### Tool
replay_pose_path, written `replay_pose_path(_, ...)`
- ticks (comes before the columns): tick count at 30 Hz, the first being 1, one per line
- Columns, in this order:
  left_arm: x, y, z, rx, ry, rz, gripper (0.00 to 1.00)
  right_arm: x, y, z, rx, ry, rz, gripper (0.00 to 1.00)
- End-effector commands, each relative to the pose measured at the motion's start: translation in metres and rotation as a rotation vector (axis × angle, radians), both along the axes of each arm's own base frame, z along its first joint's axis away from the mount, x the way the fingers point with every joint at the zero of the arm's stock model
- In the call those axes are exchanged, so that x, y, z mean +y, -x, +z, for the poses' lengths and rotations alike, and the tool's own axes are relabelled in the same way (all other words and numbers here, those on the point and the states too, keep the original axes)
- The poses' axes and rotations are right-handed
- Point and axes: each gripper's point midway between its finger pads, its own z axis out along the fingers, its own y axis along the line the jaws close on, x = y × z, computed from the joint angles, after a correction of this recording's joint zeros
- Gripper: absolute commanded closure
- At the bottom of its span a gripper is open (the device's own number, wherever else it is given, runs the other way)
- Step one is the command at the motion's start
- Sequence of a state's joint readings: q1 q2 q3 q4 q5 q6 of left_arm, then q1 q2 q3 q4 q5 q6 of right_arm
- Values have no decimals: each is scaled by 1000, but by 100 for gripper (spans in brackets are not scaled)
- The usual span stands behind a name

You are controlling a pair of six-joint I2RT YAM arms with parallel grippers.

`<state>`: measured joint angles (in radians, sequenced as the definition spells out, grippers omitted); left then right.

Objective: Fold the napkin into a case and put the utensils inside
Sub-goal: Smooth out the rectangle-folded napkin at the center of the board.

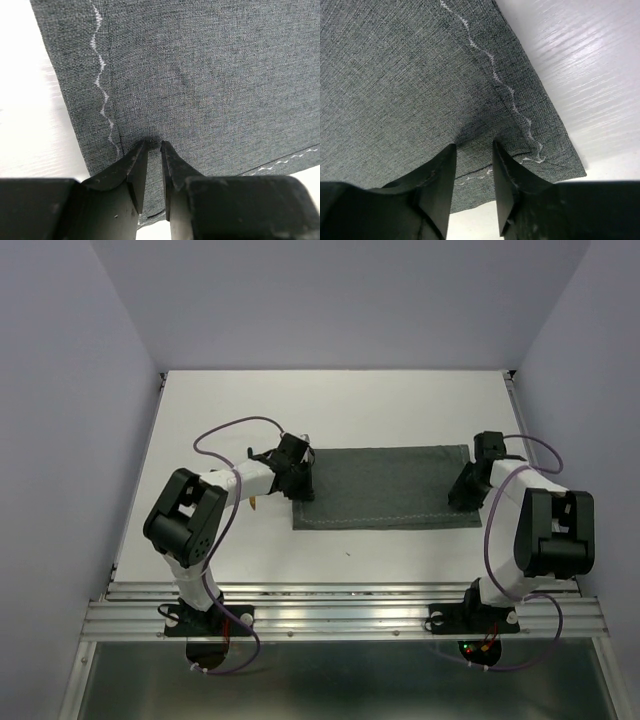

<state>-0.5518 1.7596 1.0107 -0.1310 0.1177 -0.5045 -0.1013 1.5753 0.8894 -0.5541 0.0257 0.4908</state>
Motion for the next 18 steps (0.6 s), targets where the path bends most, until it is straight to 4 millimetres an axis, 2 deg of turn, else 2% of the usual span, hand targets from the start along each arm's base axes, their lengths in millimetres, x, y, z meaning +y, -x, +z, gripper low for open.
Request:
replay_pose_path(1, 41, 4, -9, 13, -114, 93, 70, 23, -4, -3, -12, -51, 59, 55)
replay_pose_path(6, 63, -8, -5, 4, -172, 152, 70, 40, 11, -2, 20, -40, 94, 51)
replay_pose_path(9, 66, -11, 3, -18, -181, 157, 70, 40, 11, 10, -8, -38, 96, 51)
replay_pose_path(10, 66, -12, 6, -23, -180, 157, 70, 34, 10, 15, -20, -4, 87, 51)
replay_pose_path(13, 59, -18, 26, -57, -138, 150, 69, 25, 3, 41, -84, 46, 67, 51)
replay_pose_path(14, 51, -23, 39, -81, -100, 142, 69, 22, -3, 52, -117, 63, 45, 51)
replay_pose_path(15, 47, -26, 47, -94, -80, 137, 69, 11, -7, 64, -157, 117, 17, 51)
replay_pose_path(17, 32, -36, 66, -124, -18, 114, 66, 0, -16, 76, -219, 175, -18, 52)
replay_pose_path(18, 28, -43, 70, -135, -3, 113, 65, -7, -20, 81, -243, 213, -32, 52)
